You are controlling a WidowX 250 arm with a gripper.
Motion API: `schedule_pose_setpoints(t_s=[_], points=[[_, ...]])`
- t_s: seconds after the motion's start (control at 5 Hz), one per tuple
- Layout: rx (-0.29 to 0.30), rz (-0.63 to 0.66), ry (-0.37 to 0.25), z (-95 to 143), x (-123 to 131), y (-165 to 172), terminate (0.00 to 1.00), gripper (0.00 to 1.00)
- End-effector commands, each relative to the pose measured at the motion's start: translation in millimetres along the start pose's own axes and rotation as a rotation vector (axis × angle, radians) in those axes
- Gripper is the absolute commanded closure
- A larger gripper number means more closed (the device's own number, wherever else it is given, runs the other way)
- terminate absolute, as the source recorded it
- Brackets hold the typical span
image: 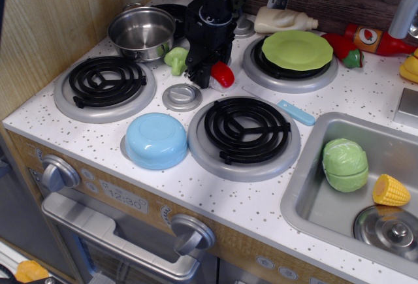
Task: Put sushi on plate
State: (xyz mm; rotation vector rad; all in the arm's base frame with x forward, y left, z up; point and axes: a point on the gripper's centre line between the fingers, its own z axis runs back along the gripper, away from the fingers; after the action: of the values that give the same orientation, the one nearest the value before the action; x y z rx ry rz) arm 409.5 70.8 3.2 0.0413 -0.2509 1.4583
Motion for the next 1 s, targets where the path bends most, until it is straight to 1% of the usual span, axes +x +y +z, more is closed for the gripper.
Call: schedule_pose_setpoints(t_s=[0.0,0.2,0.4,0.6,0.8], points=[[-0.05,-0.123,-0.004,37,-3,-11,0.0,1.0],[-0.044,-0.214,-0.008,74,-12,-19,0.0,1.0],[-0.055,-0.186,0.026,94,-30,-31,0.0,1.0],[-0.125,-0.165,0.009,99,-42,-47,0.0,1.0],[-0.183,-0.151,-0.004,99,-55,-61,0.0,1.0]])
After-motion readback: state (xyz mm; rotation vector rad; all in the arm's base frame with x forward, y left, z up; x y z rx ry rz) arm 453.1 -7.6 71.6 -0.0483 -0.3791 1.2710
